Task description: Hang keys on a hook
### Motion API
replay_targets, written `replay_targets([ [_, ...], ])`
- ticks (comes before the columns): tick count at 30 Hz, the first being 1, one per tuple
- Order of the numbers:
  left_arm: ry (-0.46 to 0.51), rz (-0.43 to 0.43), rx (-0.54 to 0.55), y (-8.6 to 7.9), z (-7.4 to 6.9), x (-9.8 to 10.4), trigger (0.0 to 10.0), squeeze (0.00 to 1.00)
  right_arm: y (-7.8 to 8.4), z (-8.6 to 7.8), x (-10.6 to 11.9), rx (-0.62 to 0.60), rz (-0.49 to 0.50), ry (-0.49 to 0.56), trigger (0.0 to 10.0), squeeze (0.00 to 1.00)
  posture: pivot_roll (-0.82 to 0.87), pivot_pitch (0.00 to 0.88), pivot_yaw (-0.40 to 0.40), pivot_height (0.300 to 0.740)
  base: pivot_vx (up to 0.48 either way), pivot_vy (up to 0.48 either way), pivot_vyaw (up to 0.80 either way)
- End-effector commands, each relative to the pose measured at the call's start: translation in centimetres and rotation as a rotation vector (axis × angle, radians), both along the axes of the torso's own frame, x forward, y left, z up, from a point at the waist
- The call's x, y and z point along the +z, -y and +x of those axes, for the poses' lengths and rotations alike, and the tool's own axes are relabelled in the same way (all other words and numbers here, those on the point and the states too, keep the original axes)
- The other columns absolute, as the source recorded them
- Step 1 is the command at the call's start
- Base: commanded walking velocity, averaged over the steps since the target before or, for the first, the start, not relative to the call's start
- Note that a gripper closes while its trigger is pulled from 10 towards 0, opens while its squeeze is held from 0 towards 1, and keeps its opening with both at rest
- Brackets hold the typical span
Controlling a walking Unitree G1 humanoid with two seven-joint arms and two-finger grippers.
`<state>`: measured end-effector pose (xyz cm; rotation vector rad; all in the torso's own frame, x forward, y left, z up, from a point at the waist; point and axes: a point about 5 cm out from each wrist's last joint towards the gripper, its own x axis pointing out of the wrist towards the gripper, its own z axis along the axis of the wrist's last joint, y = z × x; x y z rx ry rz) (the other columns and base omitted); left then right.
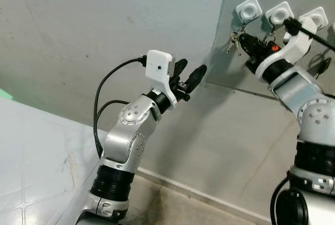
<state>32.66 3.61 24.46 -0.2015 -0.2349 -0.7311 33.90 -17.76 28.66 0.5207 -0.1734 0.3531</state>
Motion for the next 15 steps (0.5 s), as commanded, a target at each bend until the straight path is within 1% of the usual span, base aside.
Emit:
replay_targets([
  [1, 0.0, 0.002, 0.029, -0.3, 0.0, 0.1, 10.0, 0.0, -0.8, -0.6, -0.6, 0.001, -0.084, 0.063, 10.0, 1.0, -0.08, 0.045, -0.018, 0.74, 0.0, 0.0, 0.0],
  [3, -0.003, 0.003, 0.038, -0.3, 0.1, 0.1, 10.0, 0.0, -0.9, -0.7, -1.0, -0.008, -0.09, 0.062, 10.0, 1.0, -0.08, 0.045, -0.018, 0.74, 0.0, 0.0, 0.0],
  [4, -0.018, -0.004, 0.058, -0.5, 0.3, -0.1, 10.0, 0.0, -1.2, -1.0, -1.9, -0.023, -0.137, 0.096, 10.0, 1.0, -0.08, 0.049, -0.013, 0.74, 0.0, 0.0, 0.0],
  [5, -0.018, -0.004, 0.058, -0.5, 0.3, -0.1, 10.0, 0.0, -1.2, -1.0, -1.9, -0.023, -0.137, 0.096, 10.0, 1.0, -0.08, 0.049, -0.013, 0.74, 0.0, 0.0, 0.0],
  [6, -0.028, -0.012, 0.071, -0.6, 0.4, -0.3, 10.0, 0.0, -1.5, -1.3, -2.5, -0.036, -0.181, 0.119, 10.0, 1.0, -0.08, 0.049, -0.013, 0.74, 0.0, 0.0, 0.0],
  [8, -0.049, -0.024, 0.089, -0.8, 0.6, -0.5, 10.0, 0.0, -1.7, -1.5, -3.5, -0.031, -0.191, 0.115, 10.0, 1.0, -0.08, 0.054, -0.003, 0.74, 0.0, 0.0, 0.0],
  [9, -0.073, -0.035, 0.102, -0.9, 0.8, -1.0, 10.0, 0.0, -1.8, -1.7, -4.5, -0.042, -0.197, 0.113, 10.0, 1.0, -0.08, 0.059, 0.005, 0.74, 0.0, 0.0, 0.0],
  [10, -0.083, -0.036, 0.106, -1.0, 0.8, -1.3, 10.0, 0.0, -1.8, -1.8, -4.9, -0.051, -0.205, 0.115, 10.0, 1.0, -0.07, 0.062, 0.008, 0.74, 0.0, 0.0, 0.0],
  [13, -0.147, -0.053, 0.121, -1.2, 1.0, -2.8, 10.0, 0.0, -1.6, -2.1, -6.5, -0.088, -0.191, 0.113, 10.0, 1.0, -0.08, 0.066, 0.013, 0.74, 0.0, 0.0, 0.0],
  [14, -0.187, -0.045, 0.146, -1.6, 1.1, -4.4, 10.0, 0.0, -1.6, -2.4, -8.1, -0.118, -0.195, 0.109, 10.0, 1.0, -0.08, 0.068, 0.022, 0.74, 0.0, 0.0, 0.0],
  [15, -0.199, -0.037, 0.161, -1.8, 1.2, -5.1, 10.0, 0.0, -1.7, -2.5, -8.7, -0.119, -0.199, 0.104, 10.0, 1.0, -0.08, 0.07, 0.026, 0.74, 0.0, 0.0, 0.0],
])
